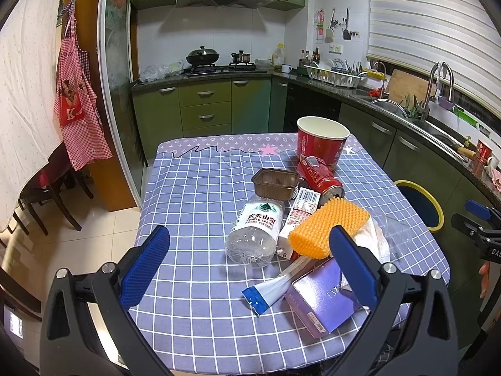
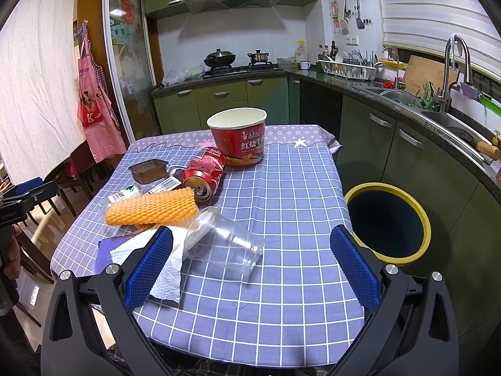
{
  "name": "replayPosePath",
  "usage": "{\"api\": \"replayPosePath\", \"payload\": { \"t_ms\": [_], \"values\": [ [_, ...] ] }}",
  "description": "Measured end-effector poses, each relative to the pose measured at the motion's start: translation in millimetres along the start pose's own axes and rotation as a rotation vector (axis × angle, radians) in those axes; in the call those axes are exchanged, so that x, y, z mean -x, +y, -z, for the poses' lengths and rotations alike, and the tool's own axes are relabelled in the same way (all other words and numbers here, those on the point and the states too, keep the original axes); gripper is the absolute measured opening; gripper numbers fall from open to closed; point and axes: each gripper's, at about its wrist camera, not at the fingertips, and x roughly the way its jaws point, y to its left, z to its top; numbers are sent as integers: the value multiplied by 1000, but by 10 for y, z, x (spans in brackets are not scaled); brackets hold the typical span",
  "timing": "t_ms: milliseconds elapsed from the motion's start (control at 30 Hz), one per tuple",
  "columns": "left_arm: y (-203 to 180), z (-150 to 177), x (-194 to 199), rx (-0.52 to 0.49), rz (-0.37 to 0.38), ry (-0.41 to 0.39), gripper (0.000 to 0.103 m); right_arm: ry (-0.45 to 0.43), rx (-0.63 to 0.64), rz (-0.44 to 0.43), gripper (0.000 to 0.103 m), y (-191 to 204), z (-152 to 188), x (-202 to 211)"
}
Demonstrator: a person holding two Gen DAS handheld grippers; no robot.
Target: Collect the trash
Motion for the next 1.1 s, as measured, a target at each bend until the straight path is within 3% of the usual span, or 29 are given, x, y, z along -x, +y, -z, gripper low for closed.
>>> {"api": "replayPosePath", "payload": {
  "t_ms": [533, 733, 867, 1000, 1100],
  "values": [
    [-4, 25, -143, 1, 5, 31, 97, 22, -12, -4, 99, -49, -24, -85],
    [57, -121, -314, 0, 24, 59, 97, 70, -2, -26, 99, -111, -151, -246],
    [158, -414, -533, 11, 55, 53, 97, 77, -25, -94, 99, -233, -475, -348],
    [269, -759, -878, 8, 12, 30, 97, 102, -61, -171, 99, -385, -1013, -537],
    [339, -983, -1218, 13, 10, 37, 97, 124, -43, -133, 99, -436, -1539, -817]
  ]
}}
